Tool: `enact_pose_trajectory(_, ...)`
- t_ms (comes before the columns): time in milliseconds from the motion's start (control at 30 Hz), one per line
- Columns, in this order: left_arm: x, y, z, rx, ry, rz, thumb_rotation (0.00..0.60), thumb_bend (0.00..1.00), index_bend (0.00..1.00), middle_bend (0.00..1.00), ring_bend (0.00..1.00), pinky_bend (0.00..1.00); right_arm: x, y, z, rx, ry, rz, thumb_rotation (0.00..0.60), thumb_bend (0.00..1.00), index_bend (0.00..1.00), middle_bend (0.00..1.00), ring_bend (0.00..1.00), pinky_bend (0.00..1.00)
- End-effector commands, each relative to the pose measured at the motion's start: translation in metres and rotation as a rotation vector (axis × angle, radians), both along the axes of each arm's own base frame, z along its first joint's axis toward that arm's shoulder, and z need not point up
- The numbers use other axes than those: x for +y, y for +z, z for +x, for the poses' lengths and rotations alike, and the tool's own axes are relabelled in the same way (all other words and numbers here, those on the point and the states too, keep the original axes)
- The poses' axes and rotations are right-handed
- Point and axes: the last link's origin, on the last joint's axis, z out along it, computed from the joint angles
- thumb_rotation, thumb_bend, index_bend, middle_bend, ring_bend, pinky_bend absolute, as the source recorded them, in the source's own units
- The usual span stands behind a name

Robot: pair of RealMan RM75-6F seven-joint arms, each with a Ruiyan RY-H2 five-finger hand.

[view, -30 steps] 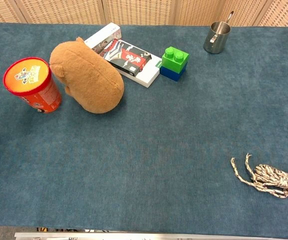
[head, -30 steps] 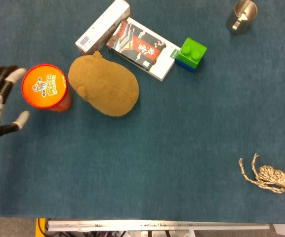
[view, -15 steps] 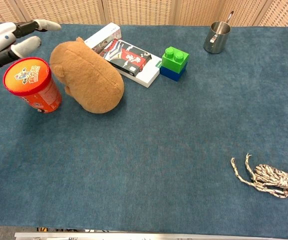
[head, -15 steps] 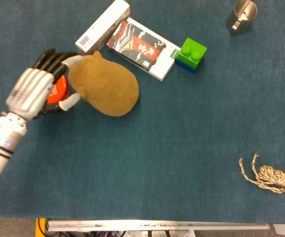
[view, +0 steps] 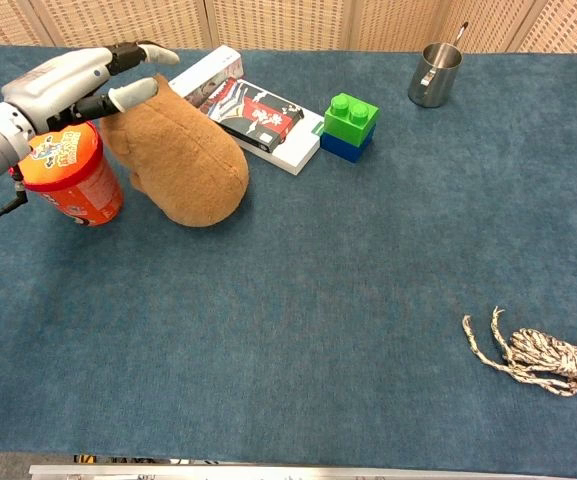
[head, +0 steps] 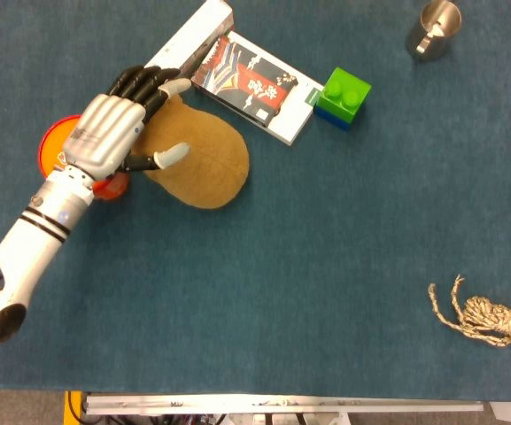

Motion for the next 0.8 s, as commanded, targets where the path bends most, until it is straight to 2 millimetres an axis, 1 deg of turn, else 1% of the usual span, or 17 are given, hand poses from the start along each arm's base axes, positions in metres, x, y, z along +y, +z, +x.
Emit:
enact_pose_trajectory(33,0.008,-0.007,0.002,0.033,-0.007,0.01,0.0,0.09,0.11,0.08,0.04,0.0,0.0,0.0,-0.002,-0.001,-0.007,-0.001,0.6,0.25,0.28,0.32,0.21,0.27)
enact_pose_trajectory(300,0.017,-0.027,0.004,0.085,-0.001,-0.006,0.0,0.09,0.11,0.08,0.04,0.0,-0.003,-0.003,-0.009,-0.01,-0.028,0.01,0.6,0.25,0.28,0.32,0.21,0.27)
enact_pose_trajectory(467,0.018,-0.034,0.005,0.13,-0.028,0.002,0.0,0.09,0.1,0.07,0.04,0.0,-0.004,-0.004,-0.012,-0.015,-0.034,0.017,0.6,0.25,0.28,0.32,0.21,0.27)
enact_pose_trajectory(600,0.013,-0.035,0.006,0.118,-0.023,0.004,0.0,0.09,0.1,0.07,0.04,0.0,-0.003,-0.003,-0.014,-0.018,-0.035,0.017,0.6,0.25,0.28,0.32,0.21,0.27)
enact_pose_trajectory(800,-0.002,-0.031,0.003,0.124,-0.015,-0.008,0.0,0.09,0.1,0.07,0.04,0.0,0.001,0.0,-0.017,-0.023,-0.039,0.006,0.6,0.25,0.28,0.32,0.21,0.27)
